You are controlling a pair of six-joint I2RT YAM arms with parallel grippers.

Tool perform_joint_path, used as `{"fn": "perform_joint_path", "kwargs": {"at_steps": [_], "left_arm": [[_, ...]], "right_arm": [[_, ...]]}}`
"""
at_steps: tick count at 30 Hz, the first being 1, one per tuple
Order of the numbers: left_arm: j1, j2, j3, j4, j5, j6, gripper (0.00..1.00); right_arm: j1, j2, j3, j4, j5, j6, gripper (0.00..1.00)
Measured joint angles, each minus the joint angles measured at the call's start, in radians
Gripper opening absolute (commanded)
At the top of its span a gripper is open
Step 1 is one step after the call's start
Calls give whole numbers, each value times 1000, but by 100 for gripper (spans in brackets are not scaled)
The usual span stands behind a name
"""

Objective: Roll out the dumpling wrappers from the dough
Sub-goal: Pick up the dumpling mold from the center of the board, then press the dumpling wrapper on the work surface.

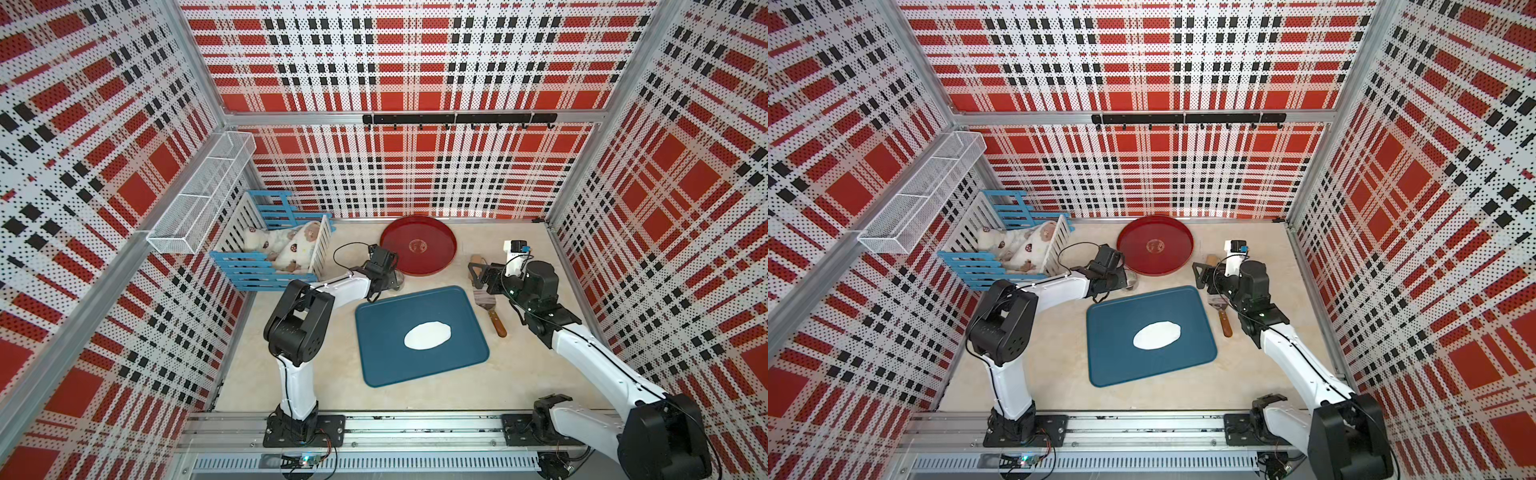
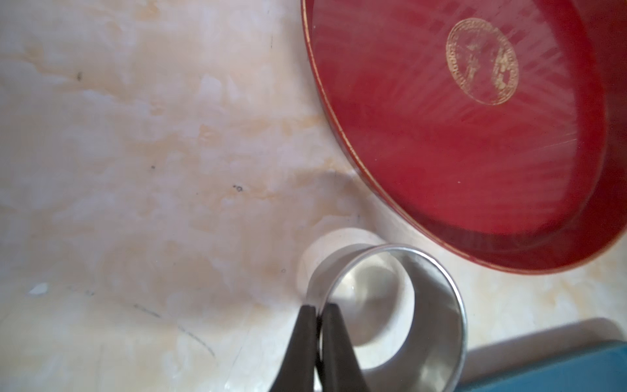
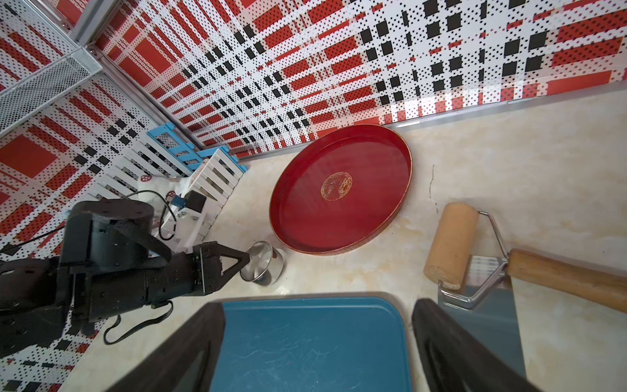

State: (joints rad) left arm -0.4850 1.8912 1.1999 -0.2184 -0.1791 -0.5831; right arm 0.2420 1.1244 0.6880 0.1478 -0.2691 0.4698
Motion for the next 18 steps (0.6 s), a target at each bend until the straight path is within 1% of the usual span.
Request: {"fn": "perform_joint_path", "kwargs": {"at_steps": [3,8,13,16,18], "left_arm": [[-19,-66,-29,0,-19,-16,0],[-77,-173,-77,2,-47,-48,0],[-172,-220,-126,2,-69,-97,0],[-234,-224,-154,0,-75,-127,0],[-275,-224,-166,0,-80,-147,0]], "right_arm": [[5,23,9,-2,-8,3,92],[42,99,73,-52,-21,0,87],[98,188,165,-124,-41,-13,72],[124,228,199,-176,-60,-23,67],[138,241,206,-212,-74,-27,62]]}}
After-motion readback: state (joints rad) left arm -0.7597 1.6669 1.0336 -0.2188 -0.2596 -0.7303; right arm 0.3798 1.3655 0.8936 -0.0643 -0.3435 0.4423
